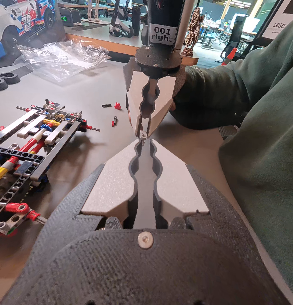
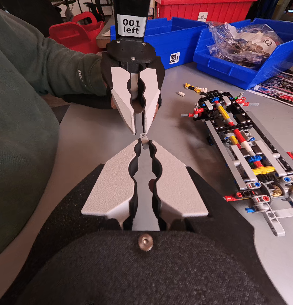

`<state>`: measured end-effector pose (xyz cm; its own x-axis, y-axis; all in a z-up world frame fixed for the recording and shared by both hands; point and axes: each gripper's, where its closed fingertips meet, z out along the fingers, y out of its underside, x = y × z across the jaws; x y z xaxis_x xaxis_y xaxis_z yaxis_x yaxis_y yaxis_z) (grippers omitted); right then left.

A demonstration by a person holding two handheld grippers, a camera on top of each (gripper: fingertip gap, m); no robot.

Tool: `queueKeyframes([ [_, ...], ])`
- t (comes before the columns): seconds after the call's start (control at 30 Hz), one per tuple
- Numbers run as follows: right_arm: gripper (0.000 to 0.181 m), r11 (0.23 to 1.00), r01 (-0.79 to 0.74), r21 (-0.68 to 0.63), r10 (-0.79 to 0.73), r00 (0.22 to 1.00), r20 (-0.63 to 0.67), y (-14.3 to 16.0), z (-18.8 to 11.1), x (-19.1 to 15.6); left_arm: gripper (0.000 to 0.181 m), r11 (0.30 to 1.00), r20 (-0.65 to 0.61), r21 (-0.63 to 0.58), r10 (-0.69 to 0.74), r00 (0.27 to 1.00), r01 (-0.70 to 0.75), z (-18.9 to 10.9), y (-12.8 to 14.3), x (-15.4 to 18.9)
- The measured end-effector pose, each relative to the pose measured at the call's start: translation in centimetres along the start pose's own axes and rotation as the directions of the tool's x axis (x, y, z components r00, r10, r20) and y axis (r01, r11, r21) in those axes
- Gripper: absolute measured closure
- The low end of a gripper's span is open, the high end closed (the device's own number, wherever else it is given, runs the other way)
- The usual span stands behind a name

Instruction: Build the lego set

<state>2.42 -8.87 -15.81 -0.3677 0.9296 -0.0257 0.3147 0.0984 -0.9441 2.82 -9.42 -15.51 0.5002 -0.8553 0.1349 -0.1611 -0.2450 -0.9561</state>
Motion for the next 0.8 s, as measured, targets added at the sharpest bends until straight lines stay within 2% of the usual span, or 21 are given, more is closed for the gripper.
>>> queueKeyframes([
  [0.23,0.175,0.999,0.011,-0.036,-0.011,1.0,-0.017,0.8,0.2,0.3,0.171,1.0,0.042,-0.023,0.021,0.999,-0.02,-0.1,0.4,-0.7],
  [0.4,0.175,0.993,0.117,-0.03,-0.118,0.993,-0.025,0.3,0.6,-0.6,0.169,0.999,0.017,-0.033,0.025,1.0,-0.024,0.2,0.6,-0.2],
  [0.53,0.175,0.981,0.185,-0.055,-0.188,0.981,-0.053,0.3,0.7,-0.9,0.175,0.999,-0.019,-0.043,0.024,1.0,-0.025,0.3,0.7,0.4],
  [0.7,0.176,0.968,0.231,-0.095,-0.238,0.968,-0.073,1.0,0.5,-2.1,0.176,0.993,-0.055,-0.079,0.088,0.995,-0.092,0.7,1.1,1.6],
  [0.8,0.163,0.963,0.231,-0.141,-0.239,0.97,-0.039,2.7,0.3,-3.6,0.176,0.983,-0.098,-0.127,0.117,0.988,-0.129,1.3,2.0,2.6],
])
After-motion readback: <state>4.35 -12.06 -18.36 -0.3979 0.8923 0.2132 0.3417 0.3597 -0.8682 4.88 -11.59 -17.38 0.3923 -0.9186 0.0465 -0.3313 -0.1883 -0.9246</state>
